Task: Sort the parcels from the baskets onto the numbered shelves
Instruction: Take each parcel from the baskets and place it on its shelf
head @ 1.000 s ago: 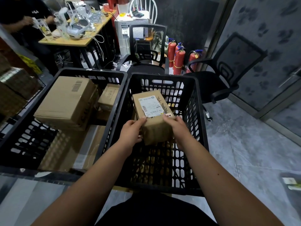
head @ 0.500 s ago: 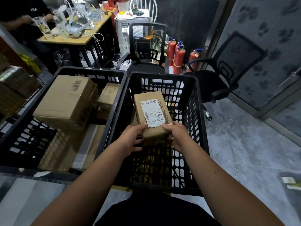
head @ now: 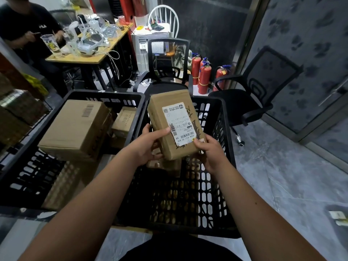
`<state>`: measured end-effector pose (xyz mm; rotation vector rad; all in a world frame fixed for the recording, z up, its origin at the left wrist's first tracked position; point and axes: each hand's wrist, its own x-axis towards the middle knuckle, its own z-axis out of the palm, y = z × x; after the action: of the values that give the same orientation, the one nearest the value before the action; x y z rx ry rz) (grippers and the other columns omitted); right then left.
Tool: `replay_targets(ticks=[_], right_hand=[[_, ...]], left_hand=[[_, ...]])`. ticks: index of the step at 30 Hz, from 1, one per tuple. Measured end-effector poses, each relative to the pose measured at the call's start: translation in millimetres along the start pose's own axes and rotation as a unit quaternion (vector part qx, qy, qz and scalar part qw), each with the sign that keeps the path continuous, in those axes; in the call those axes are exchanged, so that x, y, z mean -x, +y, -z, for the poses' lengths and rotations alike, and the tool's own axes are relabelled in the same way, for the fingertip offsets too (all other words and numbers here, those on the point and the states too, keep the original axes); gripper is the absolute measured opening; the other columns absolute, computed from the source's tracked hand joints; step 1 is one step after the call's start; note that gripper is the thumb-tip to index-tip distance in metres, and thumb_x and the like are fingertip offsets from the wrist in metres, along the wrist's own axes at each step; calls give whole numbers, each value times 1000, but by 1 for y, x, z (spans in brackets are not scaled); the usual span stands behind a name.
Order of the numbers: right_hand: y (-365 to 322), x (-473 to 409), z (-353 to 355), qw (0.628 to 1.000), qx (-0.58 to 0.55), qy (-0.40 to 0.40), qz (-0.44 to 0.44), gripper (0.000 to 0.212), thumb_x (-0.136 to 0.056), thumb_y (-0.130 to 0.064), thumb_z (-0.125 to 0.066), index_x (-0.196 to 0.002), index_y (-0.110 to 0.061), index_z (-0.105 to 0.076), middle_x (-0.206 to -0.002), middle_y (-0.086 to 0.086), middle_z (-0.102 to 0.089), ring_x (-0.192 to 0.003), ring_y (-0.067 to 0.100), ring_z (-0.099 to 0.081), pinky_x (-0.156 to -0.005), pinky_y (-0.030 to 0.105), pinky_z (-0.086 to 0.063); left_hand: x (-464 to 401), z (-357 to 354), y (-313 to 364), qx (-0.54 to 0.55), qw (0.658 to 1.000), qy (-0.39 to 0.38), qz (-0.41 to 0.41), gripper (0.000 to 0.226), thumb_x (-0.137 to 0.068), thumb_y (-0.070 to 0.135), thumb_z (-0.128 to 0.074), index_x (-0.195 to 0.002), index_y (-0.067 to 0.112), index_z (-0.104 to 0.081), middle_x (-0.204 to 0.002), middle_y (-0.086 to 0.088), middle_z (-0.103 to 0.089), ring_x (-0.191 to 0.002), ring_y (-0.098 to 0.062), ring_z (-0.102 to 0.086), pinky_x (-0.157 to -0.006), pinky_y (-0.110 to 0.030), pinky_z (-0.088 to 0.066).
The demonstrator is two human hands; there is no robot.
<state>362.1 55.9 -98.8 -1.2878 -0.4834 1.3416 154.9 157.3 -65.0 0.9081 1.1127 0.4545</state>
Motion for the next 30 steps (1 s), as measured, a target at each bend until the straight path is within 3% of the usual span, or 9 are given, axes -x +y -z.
replay_targets(ticks=[2,8,10,14,19,21,24,27,30], right_hand=[[-3,0,1,1000,-13,4,16,35,-99,-8,-64,-134,-10,-65,-121,10,-76,-106,29,-70,-82,41,-59],[-3,-1,-10,994,-85,42,49,65,-92,-28,-79,-150,-28,-49,-137,4,-68,-114,22,-73,-92,50,-61],[1,1,-16,994,-100,30,13,82,-83,-41,-85,-153,-30,-42,-139,7,-67,-119,26,-69,-94,54,-59],[1,10,-22,994,-106,-23,-17,69,-80,-54,-71,-143,-30,-53,-138,6,-69,-106,23,-70,-63,33,-57],[9,4,-19,998,-63,-28,-4,64,-73,-47,-81,-133,-34,-64,-124,3,-74,-104,23,-69,-82,40,-47],[8,4,-17,997,-76,-12,2,67,-69,-46,-79,-132,-26,-66,-110,3,-75,-87,19,-68,-71,34,-47],[9,0,-8,992,-124,12,-3,56,-71,-39,-73,-122,-17,-70,-97,6,-74,-72,18,-65,-65,33,-44],[12,-4,-1,984,-176,36,-9,45,-70,-34,-73,-111,-17,-74,-99,9,-76,-83,28,-63,-72,37,-45],[10,-2,-7,973,-221,68,-14,39,-79,-34,-77,-115,-18,-73,-109,11,-77,-99,30,-69,-88,45,-54]], left_hand=[[-4,-2,-5,33,999,-2,-7,144,-45,47,-104,-158,54,-15,-138,0,-65,-125,-26,-64,-97,-61,-55],[-6,-26,-20,171,984,-14,-55,89,-69,30,-95,-148,29,-52,-132,-2,-73,-123,-26,-68,-87,-53,-61],[-6,-36,-26,225,972,-19,-68,93,-68,33,-96,-149,24,-53,-137,-6,-70,-127,-27,-66,-93,-50,-59],[-5,-51,-37,275,957,-17,-90,97,-65,31,-97,-150,23,-52,-142,-8,-66,-132,-26,-63,-96,-48,-59],[-2,-52,-42,245,965,-5,-94,103,-64,37,-96,-152,39,-42,-143,0,-65,-133,-23,-61,-89,-50,-60],[0,-43,-36,228,969,23,-91,117,-54,49,-101,-153,46,-37,-143,2,-65,-133,-23,-59,-92,-55,-56],[4,-26,-21,223,969,53,-91,119,-48,59,-99,-151,30,-47,-133,4,-72,-129,-19,-61,-97,-58,-51],[9,-21,-17,214,971,58,-93,96,-60,58,-92,-142,22,-57,-127,1,-75,-124,-19,-64,-97,-56,-54],[7,-29,-25,249,960,73,-101,128,-46,50,-102,-155,23,-41,-143,-10,-62,-126,-26,-64,-89,-50,-61]])
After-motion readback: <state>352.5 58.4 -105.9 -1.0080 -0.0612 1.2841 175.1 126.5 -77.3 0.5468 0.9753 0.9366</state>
